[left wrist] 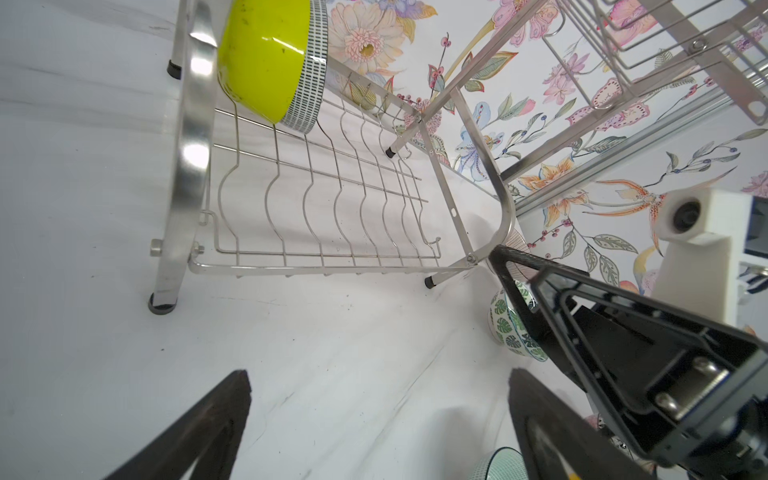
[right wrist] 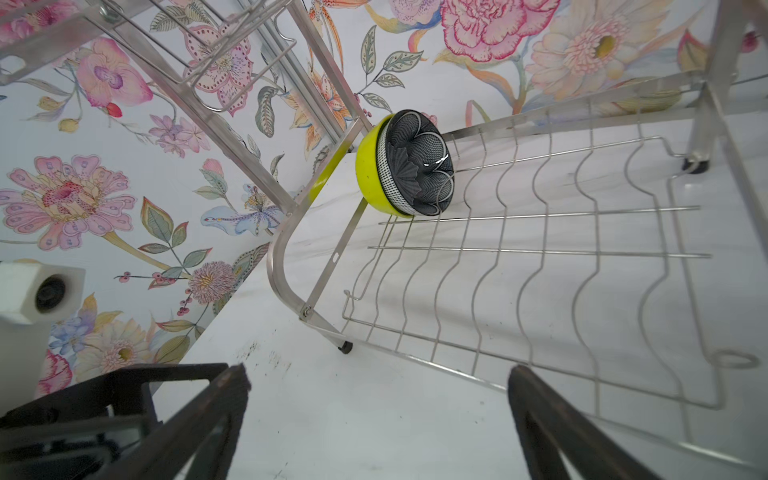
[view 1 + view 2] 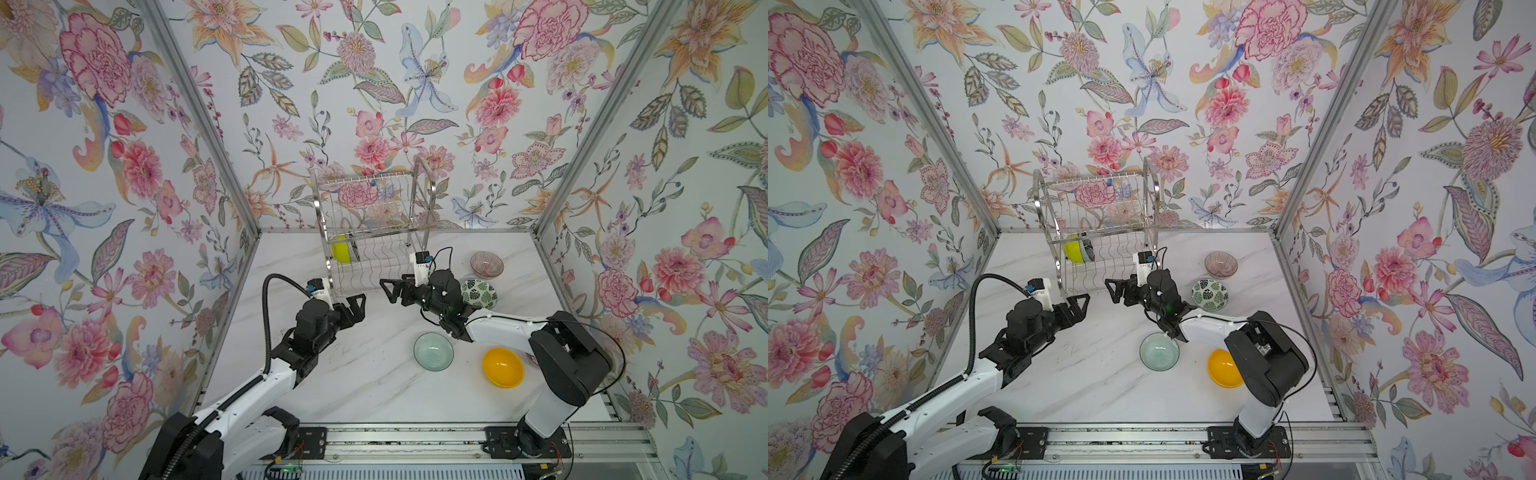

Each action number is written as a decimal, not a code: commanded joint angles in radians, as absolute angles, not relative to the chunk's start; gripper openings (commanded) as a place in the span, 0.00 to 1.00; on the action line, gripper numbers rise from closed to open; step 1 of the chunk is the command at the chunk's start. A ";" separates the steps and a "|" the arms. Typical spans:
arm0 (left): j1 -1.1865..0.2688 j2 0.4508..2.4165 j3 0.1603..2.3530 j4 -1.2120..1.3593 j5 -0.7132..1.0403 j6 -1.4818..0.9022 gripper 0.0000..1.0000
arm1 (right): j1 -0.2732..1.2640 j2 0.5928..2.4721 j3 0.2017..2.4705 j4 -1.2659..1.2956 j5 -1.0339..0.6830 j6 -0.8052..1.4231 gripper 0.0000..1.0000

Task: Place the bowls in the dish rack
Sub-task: 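Open the right gripper and withdraw it from the rack toward the table, then move the right gripper to the pale green bowl and grasp its rim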

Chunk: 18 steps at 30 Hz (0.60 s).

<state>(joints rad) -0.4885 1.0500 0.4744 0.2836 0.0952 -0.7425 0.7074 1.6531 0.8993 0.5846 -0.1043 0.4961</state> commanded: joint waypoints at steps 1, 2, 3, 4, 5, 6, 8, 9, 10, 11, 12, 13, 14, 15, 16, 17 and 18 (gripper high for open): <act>-0.533 1.080 0.487 0.326 0.110 -0.765 0.99 | 0.708 1.528 0.863 0.326 0.028 0.467 0.99; -0.551 1.094 0.503 0.316 0.102 -0.764 0.99 | 0.705 1.488 0.858 0.254 0.061 0.464 0.99; -0.567 1.105 0.516 0.304 0.093 -0.760 0.99 | 0.704 1.453 0.852 0.188 0.084 0.460 0.98; -0.589 1.119 0.534 0.291 0.077 -0.753 0.99 | 0.702 1.416 0.841 0.131 0.111 0.457 0.99; -0.606 1.134 0.549 0.282 0.065 -0.750 0.99 | 0.698 1.380 0.824 0.085 0.136 0.457 0.98; -0.619 1.148 0.560 0.277 0.057 -0.751 0.99 | 0.693 1.350 0.812 0.043 0.144 0.457 0.99; -0.646 1.183 0.585 0.275 0.043 -0.754 0.99 | 0.673 1.293 0.786 -0.038 0.142 0.469 0.99; -0.659 1.199 0.597 0.276 0.035 -0.756 0.99 | 0.664 1.269 0.771 -0.065 0.134 0.475 0.98; -0.674 1.217 0.610 0.270 0.027 -0.758 0.99 | 0.657 1.242 0.753 -0.090 0.121 0.483 0.98; -0.689 1.234 0.626 0.267 0.022 -0.761 0.99 | 0.651 1.219 0.738 -0.120 0.113 0.491 0.98; -0.702 1.246 0.637 0.263 0.019 -0.763 0.99 | 0.649 1.202 0.729 -0.143 0.106 0.496 0.98; -0.717 1.259 0.648 0.259 0.016 -0.767 0.99 | 0.647 1.183 0.716 -0.166 0.094 0.497 0.99; -0.729 1.269 0.659 0.255 0.008 -0.770 0.99 | 0.644 1.167 0.706 -0.185 0.084 0.497 0.98; -0.738 1.275 0.667 0.248 0.003 -0.774 0.99 | 0.642 1.154 0.696 -0.195 0.077 0.496 0.98; -0.746 1.281 0.674 0.244 -0.001 -0.781 0.99 | 0.639 1.142 0.687 -0.205 0.068 0.496 0.99; -0.754 1.286 0.676 0.244 -0.006 -0.790 0.99 | 0.634 1.133 0.680 -0.213 0.058 0.496 0.98; -0.758 1.290 0.675 0.245 -0.010 -0.799 0.99 | 0.632 1.128 0.675 -0.218 0.047 0.495 0.98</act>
